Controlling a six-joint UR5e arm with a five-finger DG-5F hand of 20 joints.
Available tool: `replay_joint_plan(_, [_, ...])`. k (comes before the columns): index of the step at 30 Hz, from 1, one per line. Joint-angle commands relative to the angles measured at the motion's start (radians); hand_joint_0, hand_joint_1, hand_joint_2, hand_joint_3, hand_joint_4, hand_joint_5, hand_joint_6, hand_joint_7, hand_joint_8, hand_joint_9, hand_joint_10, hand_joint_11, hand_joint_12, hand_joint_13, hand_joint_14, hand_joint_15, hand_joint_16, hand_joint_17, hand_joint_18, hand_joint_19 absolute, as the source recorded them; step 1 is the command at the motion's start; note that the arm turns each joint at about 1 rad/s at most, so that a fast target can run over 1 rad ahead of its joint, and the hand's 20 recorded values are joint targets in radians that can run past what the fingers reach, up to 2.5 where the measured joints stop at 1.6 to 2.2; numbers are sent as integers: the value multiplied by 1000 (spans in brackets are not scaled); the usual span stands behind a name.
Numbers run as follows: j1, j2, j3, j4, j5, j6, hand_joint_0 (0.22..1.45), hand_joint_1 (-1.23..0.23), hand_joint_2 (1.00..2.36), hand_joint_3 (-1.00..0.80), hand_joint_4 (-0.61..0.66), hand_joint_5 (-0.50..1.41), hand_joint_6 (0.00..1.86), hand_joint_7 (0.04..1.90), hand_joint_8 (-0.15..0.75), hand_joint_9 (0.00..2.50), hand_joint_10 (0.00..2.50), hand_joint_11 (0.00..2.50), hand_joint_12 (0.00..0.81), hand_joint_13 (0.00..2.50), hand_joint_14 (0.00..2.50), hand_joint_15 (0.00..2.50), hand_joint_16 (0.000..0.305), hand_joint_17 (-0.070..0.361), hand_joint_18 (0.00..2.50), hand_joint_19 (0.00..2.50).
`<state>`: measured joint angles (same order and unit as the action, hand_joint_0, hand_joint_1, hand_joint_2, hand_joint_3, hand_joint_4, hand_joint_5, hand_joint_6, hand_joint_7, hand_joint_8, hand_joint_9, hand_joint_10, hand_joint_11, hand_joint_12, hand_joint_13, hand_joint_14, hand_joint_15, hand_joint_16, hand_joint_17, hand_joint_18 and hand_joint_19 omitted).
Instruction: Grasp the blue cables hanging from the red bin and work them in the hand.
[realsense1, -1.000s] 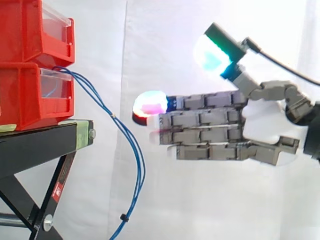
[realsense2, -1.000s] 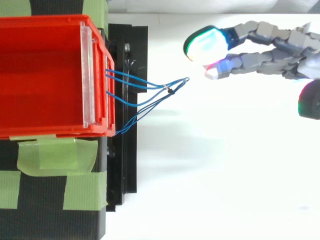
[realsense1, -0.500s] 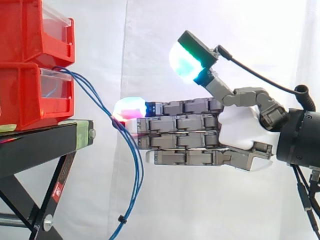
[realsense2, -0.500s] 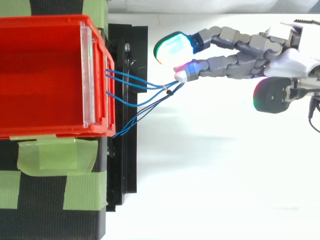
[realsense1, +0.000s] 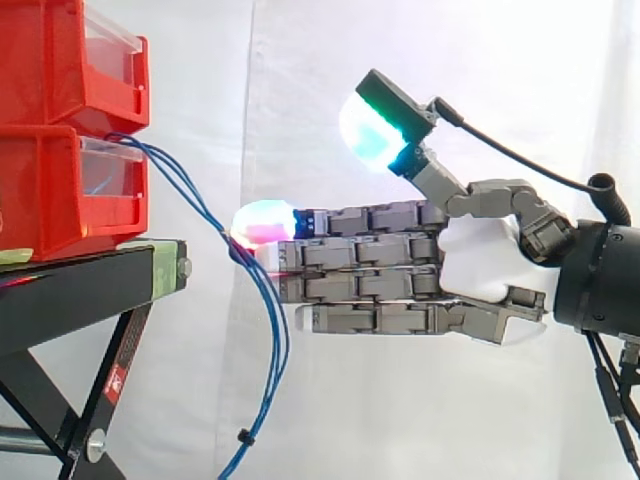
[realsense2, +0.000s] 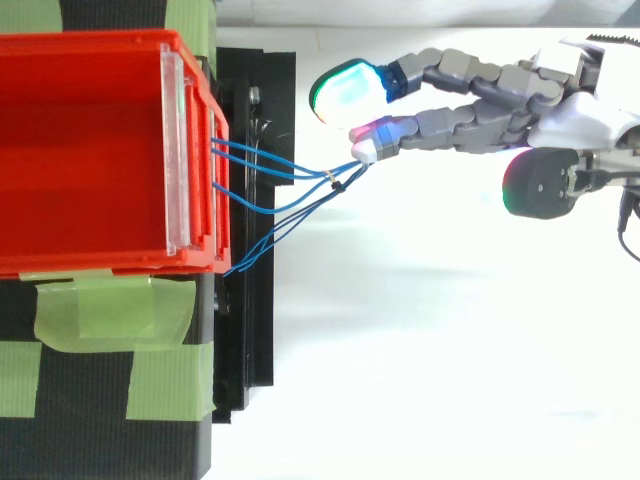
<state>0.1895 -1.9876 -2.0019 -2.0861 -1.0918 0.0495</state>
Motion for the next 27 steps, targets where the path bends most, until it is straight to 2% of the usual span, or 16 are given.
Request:
replay_joint_plan(1, [-1,0,0,0,6,9,745,-580,1003,-879,242,-99,8,768,335,492,4,202,297,372,3,107,35,78,237,0])
replay_joint_plan(9, [-1,0,0,11,3,-13,742,-578,1003,-887,242,-98,7,772,332,485,4,209,300,374,3,116,35,79,238,0])
replay_joint_plan(12, [-1,-28,0,14,1,-16,739,-578,1003,-882,243,-98,7,769,332,485,4,209,305,377,3,119,35,80,240,0])
replay_joint_plan(13, [-1,-62,8,31,0,-3,740,-577,1003,-886,242,-98,7,768,332,484,7,207,307,380,3,124,35,80,240,0])
replay_joint_plan(15, [-1,-82,18,52,-7,6,739,-577,1003,-886,243,-99,7,772,332,485,4,209,307,381,3,130,36,80,243,0])
replay_joint_plan(17, [-1,-88,25,63,-8,10,739,-577,1003,-887,242,-98,8,768,331,484,4,216,310,386,3,131,36,81,247,0])
replay_joint_plan(18, [1,-102,52,86,-13,6,739,-576,1003,-887,242,-102,7,770,331,485,4,217,312,390,4,134,36,81,248,0])
replay_joint_plan(21, [-1,-117,71,83,-19,6,738,-575,1003,-885,240,-104,7,769,331,485,4,210,314,406,4,151,36,82,254,0])
replay_joint_plan(27, [-4,-146,74,90,-26,10,738,-574,1004,-892,237,-108,8,768,335,493,4,243,329,462,5,203,37,84,302,37])
